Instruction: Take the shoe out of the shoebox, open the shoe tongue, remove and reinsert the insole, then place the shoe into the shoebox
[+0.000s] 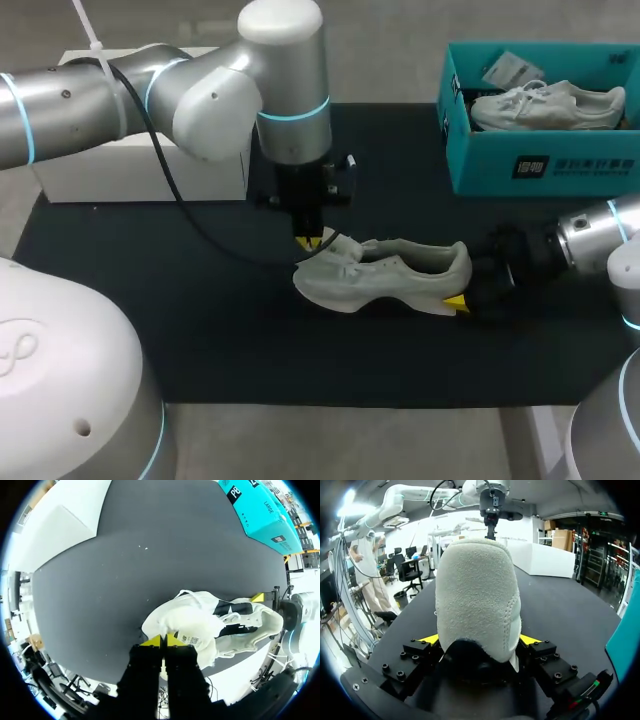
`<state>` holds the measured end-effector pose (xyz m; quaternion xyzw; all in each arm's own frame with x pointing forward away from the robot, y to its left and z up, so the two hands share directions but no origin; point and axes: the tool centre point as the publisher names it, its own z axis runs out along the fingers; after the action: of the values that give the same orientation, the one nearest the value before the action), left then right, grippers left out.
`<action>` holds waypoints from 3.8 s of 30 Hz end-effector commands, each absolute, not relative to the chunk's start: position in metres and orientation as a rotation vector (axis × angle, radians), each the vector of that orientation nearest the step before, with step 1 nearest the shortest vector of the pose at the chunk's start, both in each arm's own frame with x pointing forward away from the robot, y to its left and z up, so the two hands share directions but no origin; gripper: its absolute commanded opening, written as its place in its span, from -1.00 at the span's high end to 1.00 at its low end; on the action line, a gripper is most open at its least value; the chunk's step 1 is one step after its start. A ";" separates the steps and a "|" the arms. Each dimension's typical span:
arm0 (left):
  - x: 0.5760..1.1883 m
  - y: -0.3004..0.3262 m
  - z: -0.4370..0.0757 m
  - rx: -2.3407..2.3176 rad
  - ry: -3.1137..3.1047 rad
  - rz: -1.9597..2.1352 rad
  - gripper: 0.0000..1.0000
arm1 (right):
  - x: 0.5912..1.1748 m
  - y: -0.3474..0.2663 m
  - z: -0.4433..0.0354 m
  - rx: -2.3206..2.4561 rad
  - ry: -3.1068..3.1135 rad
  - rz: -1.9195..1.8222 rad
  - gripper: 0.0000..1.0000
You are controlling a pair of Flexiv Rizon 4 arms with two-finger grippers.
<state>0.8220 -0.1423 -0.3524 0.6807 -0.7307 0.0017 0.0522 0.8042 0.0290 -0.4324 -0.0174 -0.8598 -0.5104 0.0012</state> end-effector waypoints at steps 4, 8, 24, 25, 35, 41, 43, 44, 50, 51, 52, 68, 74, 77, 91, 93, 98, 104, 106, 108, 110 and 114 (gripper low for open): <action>0.828 -0.142 -0.353 2.060 -2.233 -0.005 -1.00 | 0.805 0.028 -0.435 -0.056 -2.703 -1.596 1.00; 0.830 -0.146 -0.346 1.703 -2.463 0.023 -1.00 | 0.805 0.028 -0.435 -0.056 -2.703 -1.596 1.00; 0.836 -0.141 -0.316 -0.152 -3.397 0.091 -1.00 | 0.805 0.028 -0.435 -0.056 -2.703 -1.596 1.00; 0.840 -0.142 -0.310 -0.201 -3.416 0.126 -1.00 | 0.805 0.028 -0.435 -0.056 -2.703 -1.596 1.00; 0.857 -0.149 -0.272 -0.347 -3.275 0.640 -1.00 | 0.805 0.028 -0.435 -0.056 -2.703 -1.596 1.00; 0.860 -0.148 -0.246 -0.296 -3.250 0.844 -1.00 | 0.805 0.028 -0.435 -0.056 -2.703 -1.596 1.00; 0.866 -0.157 -0.241 -0.009 -3.289 0.708 -1.00 | 0.805 0.028 -0.435 -0.056 -2.703 -1.596 1.00; 0.866 -0.157 -0.241 -0.009 -3.289 0.708 -1.00 | 0.805 0.028 -0.435 -0.056 -2.703 -1.596 1.00; 0.866 -0.157 -0.241 -0.009 -3.289 0.708 -1.00 | 0.805 0.028 -0.435 -0.056 -2.703 -1.596 1.00; 0.866 -0.157 -0.241 -0.009 -3.289 0.708 -1.00 | 0.805 0.028 -0.435 -0.056 -2.703 -1.596 1.00; 0.865 -0.156 -0.246 -0.005 -3.262 0.731 -1.00 | 0.805 0.028 -0.435 -0.056 -2.703 -1.596 1.00; 0.845 -0.194 -0.256 0.052 -3.297 0.345 1.00 | 0.805 0.028 -0.435 -0.056 -2.703 -1.596 1.00; 0.839 -0.205 -0.247 -0.016 -3.312 0.355 1.00 | 0.805 0.028 -0.435 -0.056 -2.703 -1.596 1.00; 0.837 -0.209 -0.240 -0.037 -3.330 0.397 1.00 | 0.805 0.028 -0.435 -0.056 -2.703 -1.596 1.00; 0.837 -0.209 -0.240 -0.037 -3.330 0.397 1.00 | 0.805 0.028 -0.435 -0.056 -2.703 -1.596 1.00; 0.837 -0.209 -0.240 -0.037 -3.330 0.397 1.00 | 0.805 0.028 -0.435 -0.056 -2.703 -1.596 1.00; 0.837 -0.209 -0.240 -0.037 -3.330 0.397 1.00 | 0.805 0.028 -0.435 -0.056 -2.703 -1.596 1.00; 0.837 -0.209 -0.240 -0.037 -3.330 0.397 1.00 | 0.805 0.028 -0.435 -0.056 -2.703 -1.596 1.00; 0.837 -0.209 -0.240 -0.037 -3.330 0.397 1.00 | 0.805 0.028 -0.435 -0.056 -2.703 -1.596 1.00; 0.838 -0.212 -0.242 -0.055 -3.328 0.367 1.00 | 0.805 0.028 -0.435 -0.056 -2.703 -1.596 1.00; 0.841 -0.216 -0.247 -0.071 -3.326 0.344 1.00 | 0.805 0.028 -0.435 -0.056 -2.703 -1.596 1.00; 0.844 -0.222 -0.249 -0.079 -3.338 0.320 1.00 | 0.805 0.028 -0.435 -0.056 -2.703 -1.596 1.00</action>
<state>0.8402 -0.2102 -0.2465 -0.0245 -0.9885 0.1030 -0.1082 0.8042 0.0283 -0.4329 -0.0177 -0.8600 -0.5100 0.0011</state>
